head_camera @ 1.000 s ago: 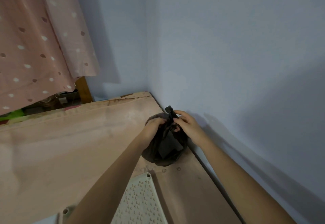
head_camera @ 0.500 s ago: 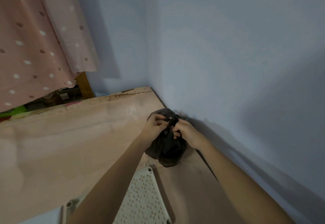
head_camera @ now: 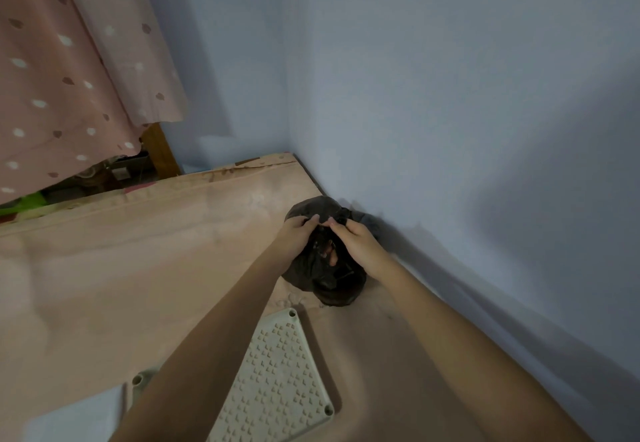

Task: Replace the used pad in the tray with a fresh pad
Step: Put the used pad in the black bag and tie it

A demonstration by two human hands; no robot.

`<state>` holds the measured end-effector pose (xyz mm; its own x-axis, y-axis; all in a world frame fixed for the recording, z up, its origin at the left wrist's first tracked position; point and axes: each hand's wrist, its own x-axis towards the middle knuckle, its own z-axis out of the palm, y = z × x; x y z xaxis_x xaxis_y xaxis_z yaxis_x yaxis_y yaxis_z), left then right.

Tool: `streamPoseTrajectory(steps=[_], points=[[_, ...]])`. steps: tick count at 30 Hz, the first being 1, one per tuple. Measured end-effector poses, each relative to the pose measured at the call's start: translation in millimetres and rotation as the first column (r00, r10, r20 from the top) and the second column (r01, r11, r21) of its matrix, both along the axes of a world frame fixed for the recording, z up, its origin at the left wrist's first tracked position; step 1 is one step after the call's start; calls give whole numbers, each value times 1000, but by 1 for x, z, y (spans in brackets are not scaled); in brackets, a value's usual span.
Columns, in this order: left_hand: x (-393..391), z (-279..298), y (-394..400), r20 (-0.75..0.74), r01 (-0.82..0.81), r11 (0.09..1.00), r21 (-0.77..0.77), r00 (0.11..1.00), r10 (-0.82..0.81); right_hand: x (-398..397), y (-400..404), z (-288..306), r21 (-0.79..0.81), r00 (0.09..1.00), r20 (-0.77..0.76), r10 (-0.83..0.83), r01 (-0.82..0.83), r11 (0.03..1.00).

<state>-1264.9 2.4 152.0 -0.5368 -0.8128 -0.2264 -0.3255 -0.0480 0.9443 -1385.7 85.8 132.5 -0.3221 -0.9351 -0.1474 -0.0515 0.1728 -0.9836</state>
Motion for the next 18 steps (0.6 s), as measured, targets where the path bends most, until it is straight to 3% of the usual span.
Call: streamPoseTrajectory(steps=[4,8,13,18], points=[[-4,-3,1,106,-52,966,-255,991,82,8,-3,1,-21,999,-12,-44,44,999],[-2,-7,7,69,-65,918,-391,993,99,8,-6,2,21,997,-62,-47,48,999],[4,-16,12,-142,-95,953,-287,988,56,-2,-10,-2,72,998,-42,-47,50,996],[3,-14,21,-214,-88,990,-113,975,62,-10,-12,-2,91,991,71,-117,111,990]])
